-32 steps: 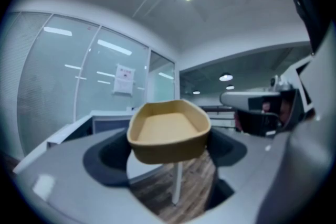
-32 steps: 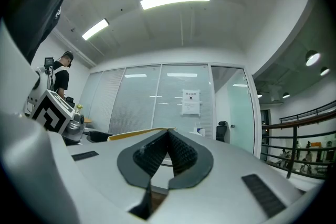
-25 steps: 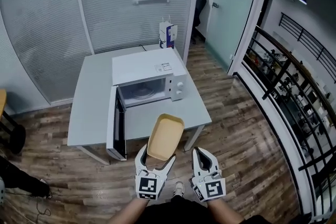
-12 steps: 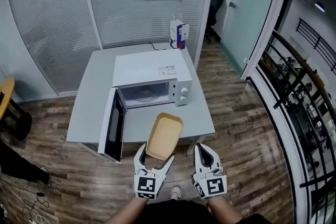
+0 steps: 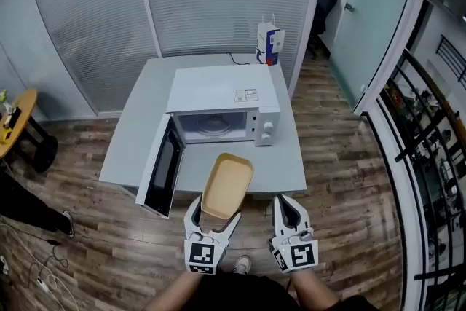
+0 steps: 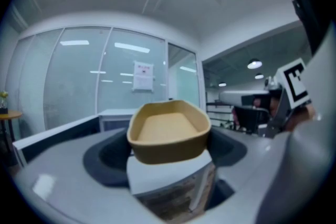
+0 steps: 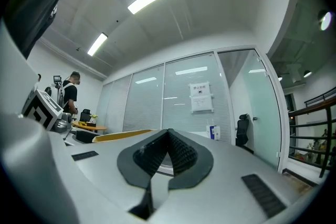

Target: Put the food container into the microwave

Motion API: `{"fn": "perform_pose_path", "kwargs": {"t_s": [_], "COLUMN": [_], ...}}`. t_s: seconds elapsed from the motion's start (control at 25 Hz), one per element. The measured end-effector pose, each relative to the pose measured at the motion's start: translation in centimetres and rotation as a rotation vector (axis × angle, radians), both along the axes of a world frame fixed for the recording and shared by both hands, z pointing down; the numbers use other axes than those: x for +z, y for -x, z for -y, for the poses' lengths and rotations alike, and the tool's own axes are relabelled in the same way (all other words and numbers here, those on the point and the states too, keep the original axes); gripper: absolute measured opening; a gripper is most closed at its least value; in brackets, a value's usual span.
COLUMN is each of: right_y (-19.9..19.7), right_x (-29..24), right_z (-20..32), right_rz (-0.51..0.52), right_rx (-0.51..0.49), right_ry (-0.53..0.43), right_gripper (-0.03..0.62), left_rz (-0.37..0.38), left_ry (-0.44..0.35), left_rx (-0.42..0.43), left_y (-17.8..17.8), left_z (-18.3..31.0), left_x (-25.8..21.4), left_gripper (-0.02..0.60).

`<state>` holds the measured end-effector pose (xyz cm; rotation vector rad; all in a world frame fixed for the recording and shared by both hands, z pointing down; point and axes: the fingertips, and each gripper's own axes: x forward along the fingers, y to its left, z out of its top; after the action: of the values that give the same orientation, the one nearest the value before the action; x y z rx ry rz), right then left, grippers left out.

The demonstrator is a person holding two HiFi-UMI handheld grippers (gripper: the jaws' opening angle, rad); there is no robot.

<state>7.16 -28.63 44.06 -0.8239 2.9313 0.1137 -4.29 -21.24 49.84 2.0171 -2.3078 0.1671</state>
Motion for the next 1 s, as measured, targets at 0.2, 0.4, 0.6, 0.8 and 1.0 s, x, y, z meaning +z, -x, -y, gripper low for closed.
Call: {"fn": "perform_pose_path", "kwargs": {"t_s": [0.2,0.4,0.6,0.8,1.0], "right_y": [0.9,2.8,5.0,7.1,10.3], "right_x": [0.6,1.0,0.7,1.1,2.5], "right_z": [1.4,2.9,4.8,7.0,8.6], "right_rz": [-0.006,-0.022,-0.031,-0.051,-0.089], "right_rx": [-0.011,-0.024,-0.037,-0.037,-0.048], "right_ry": [0.012,0.009,-0.004,0.005,0.023], "right_gripper": [-0.002,-0.002,-0.002,-0.002,-0.002], "left_rz": [-0.015,-0.016,-0.005,-0.014,-0.04], "left_ry": [0.012,0.016,0.01,0.031,0.062], "left_rx": [-0.038,-0.053,-0.043,-0.039,-0.044], "left_y": [1.3,3.0,4.9,7.0,9.6], "left_z": [0.8,2.1,3.8,5.2,6.8], "left_x": [0.9,1.4,1.5,2.6,4.4], "left_gripper": [0.451,0.451,0.451,0.451,0.451]}}
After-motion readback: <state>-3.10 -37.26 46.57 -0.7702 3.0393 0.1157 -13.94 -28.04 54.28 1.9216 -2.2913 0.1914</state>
